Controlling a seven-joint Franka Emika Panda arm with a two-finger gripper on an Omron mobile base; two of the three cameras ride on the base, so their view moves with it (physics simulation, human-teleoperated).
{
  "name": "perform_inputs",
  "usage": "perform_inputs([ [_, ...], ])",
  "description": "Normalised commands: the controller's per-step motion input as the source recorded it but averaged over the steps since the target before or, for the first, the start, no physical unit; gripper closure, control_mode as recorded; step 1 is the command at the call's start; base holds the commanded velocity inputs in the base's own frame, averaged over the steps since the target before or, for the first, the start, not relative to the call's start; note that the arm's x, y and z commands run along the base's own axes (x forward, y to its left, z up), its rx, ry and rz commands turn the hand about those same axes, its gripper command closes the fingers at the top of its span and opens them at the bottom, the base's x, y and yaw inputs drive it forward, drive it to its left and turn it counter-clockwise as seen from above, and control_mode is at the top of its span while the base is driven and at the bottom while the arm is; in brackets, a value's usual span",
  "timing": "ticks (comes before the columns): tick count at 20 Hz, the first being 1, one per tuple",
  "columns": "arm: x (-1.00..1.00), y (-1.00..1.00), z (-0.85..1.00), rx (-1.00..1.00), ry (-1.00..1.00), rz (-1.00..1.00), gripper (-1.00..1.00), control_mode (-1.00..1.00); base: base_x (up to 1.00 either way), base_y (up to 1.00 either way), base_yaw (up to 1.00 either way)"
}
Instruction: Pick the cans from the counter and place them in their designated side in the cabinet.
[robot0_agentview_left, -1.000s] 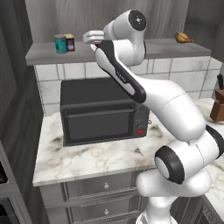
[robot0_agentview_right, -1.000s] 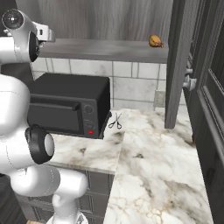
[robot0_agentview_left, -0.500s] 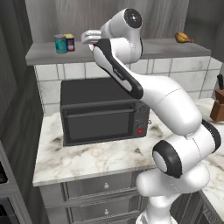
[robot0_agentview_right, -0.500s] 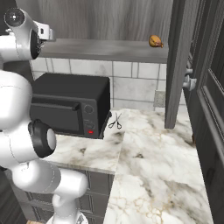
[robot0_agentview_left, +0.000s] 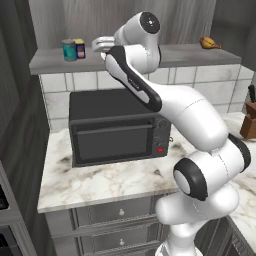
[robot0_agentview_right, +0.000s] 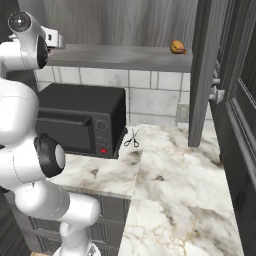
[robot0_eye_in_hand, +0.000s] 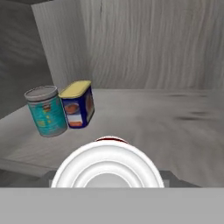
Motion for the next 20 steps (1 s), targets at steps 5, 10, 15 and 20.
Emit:
perform_inputs([
  [5, 0.15, 0.09, -0.01, 0.00, 0.00, 0.00, 1.00, -1.00, 0.00, 0.00, 0.00],
  [10, 0.19, 0.08, -0.04, 0.00, 0.00, 0.00, 1.00, -1.00, 0.00, 0.00, 0.00],
  [15, 0.18, 0.08, -0.07, 0.00, 0.04, 0.00, 1.00, -1.00, 0.00, 0.00, 0.00],
  [20, 0.20, 0.08, -0.06, 0.00, 0.04, 0.00, 1.00, -1.00, 0.00, 0.00, 0.00],
])
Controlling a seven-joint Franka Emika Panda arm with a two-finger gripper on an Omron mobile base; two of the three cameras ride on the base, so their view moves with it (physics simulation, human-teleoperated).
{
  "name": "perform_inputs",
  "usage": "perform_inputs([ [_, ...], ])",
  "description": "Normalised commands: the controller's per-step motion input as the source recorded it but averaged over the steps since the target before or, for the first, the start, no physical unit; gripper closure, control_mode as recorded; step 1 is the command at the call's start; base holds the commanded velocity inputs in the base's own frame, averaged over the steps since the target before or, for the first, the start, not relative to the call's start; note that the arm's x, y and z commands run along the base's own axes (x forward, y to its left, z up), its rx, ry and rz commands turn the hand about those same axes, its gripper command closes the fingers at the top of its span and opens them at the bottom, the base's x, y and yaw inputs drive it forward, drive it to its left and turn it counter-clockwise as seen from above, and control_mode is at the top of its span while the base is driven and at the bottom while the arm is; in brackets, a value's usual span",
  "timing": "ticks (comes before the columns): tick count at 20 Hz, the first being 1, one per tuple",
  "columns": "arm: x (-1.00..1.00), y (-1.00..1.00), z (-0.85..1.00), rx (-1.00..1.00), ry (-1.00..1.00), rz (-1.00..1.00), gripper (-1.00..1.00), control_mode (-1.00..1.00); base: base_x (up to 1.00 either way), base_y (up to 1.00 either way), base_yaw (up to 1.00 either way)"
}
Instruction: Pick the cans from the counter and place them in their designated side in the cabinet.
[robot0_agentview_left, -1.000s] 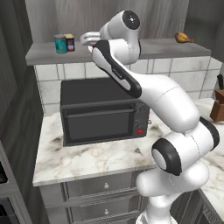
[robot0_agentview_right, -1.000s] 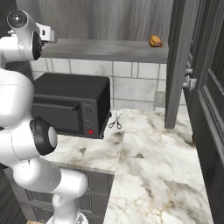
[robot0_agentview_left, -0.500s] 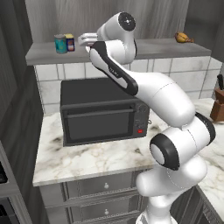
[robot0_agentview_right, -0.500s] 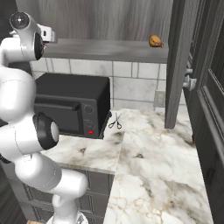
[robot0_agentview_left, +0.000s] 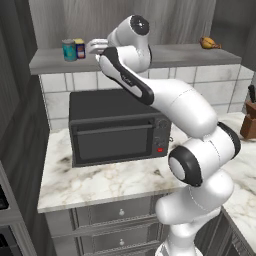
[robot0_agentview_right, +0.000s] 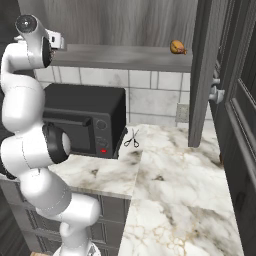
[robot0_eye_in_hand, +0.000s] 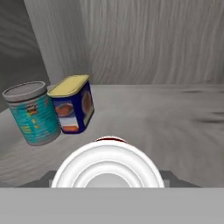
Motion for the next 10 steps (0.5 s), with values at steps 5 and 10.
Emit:
perform_inputs([
  [5, 0.18, 0.08, -0.03, 0.00, 0.02, 0.00, 1.00, -1.00, 0.00, 0.00, 0.00],
  [10, 0.20, 0.07, -0.01, 0.00, 0.02, 0.00, 1.00, -1.00, 0.00, 0.00, 0.00],
])
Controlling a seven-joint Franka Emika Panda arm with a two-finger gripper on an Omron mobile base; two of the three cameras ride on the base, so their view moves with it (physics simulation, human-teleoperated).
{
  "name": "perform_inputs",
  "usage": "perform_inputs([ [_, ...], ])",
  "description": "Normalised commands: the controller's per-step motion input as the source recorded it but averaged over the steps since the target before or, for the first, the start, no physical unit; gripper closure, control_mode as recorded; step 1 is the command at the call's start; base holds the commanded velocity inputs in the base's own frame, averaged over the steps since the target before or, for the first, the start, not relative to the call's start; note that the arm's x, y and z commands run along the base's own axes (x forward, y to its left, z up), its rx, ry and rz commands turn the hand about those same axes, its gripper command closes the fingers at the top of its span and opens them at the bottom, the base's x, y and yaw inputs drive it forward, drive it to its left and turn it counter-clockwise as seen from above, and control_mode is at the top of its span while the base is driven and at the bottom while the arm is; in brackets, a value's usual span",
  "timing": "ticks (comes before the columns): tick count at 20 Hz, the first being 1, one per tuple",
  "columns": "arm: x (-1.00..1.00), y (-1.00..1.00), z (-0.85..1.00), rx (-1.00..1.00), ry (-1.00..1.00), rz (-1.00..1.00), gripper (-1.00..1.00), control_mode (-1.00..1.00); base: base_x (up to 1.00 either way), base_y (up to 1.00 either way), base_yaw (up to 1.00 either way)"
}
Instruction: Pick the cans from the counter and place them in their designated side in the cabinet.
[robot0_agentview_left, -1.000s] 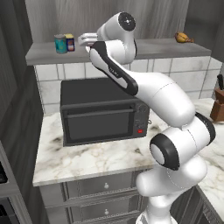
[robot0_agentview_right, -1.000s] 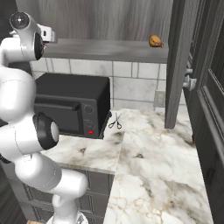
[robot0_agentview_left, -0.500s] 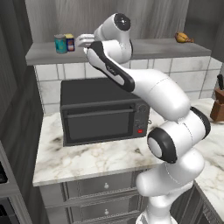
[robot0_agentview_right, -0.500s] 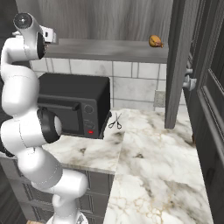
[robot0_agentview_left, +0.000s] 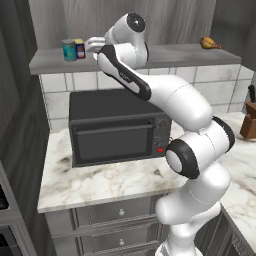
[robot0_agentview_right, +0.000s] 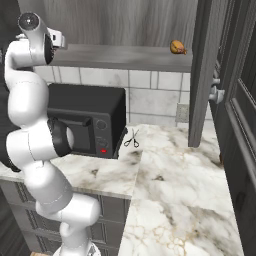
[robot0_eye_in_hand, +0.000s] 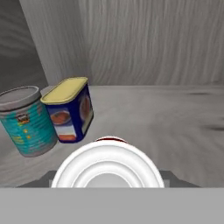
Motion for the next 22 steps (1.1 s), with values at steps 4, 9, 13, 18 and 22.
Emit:
perform_inputs([
  [4, 0.20, 0.04, -0.03, 0.00, 0.02, 0.00, 1.00, -1.00, 0.00, 0.00, 0.00],
  [9, 0.22, 0.04, -0.03, 0.00, 0.00, 0.00, 1.00, -1.00, 0.00, 0.00, 0.00],
  [13, 0.20, 0.04, -0.03, 0.00, 0.01, 0.00, 1.00, -1.00, 0.00, 0.00, 0.00],
  [18, 0.20, 0.04, -0.05, 0.00, 0.02, 0.00, 1.00, -1.00, 0.00, 0.00, 0.00],
  [22, 0.22, 0.05, -0.07, 0.00, 0.03, 0.00, 1.00, -1.00, 0.00, 0.00, 0.00],
])
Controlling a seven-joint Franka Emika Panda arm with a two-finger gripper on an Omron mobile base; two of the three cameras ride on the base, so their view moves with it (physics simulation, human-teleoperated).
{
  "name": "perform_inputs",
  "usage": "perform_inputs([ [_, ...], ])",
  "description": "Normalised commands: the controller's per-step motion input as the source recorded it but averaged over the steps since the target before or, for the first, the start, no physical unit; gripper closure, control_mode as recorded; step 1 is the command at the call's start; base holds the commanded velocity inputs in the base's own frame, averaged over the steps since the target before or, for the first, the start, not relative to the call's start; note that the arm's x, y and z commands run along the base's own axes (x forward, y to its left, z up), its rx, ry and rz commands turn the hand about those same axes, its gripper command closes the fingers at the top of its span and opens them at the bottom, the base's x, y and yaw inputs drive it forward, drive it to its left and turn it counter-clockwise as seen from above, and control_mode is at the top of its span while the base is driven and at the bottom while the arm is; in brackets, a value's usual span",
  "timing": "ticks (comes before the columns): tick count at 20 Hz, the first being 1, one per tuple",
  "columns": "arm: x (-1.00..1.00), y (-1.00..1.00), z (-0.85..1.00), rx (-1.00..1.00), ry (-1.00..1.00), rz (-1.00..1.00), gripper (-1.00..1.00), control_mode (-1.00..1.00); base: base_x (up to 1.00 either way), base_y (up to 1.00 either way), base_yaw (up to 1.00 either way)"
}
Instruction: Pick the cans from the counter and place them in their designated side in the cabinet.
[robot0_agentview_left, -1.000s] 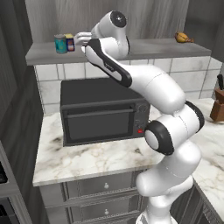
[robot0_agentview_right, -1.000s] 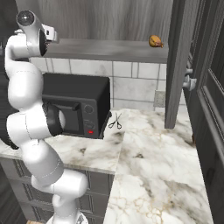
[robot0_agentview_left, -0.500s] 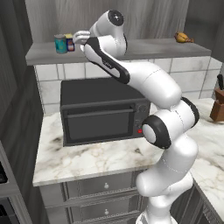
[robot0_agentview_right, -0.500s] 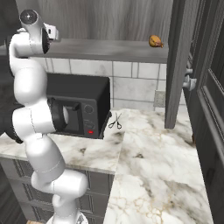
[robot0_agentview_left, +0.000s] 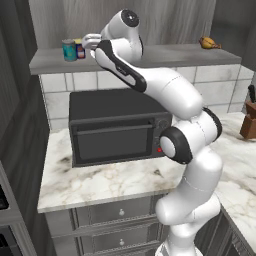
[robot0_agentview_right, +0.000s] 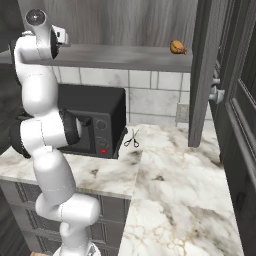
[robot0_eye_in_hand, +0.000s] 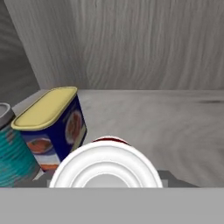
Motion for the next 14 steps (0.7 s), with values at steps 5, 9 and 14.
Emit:
perform_inputs([
  [5, 0.21, 0.06, -0.09, 0.00, 0.03, 0.00, 1.00, -1.00, 0.00, 0.00, 0.00],
  [9, 0.21, 0.09, -0.11, -0.01, 0.05, 0.00, 1.00, -1.00, 0.00, 0.00, 0.00],
  [14, 0.16, 0.06, -0.12, -0.01, 0.05, 0.00, 1.00, -1.00, 0.00, 0.00, 0.00],
])
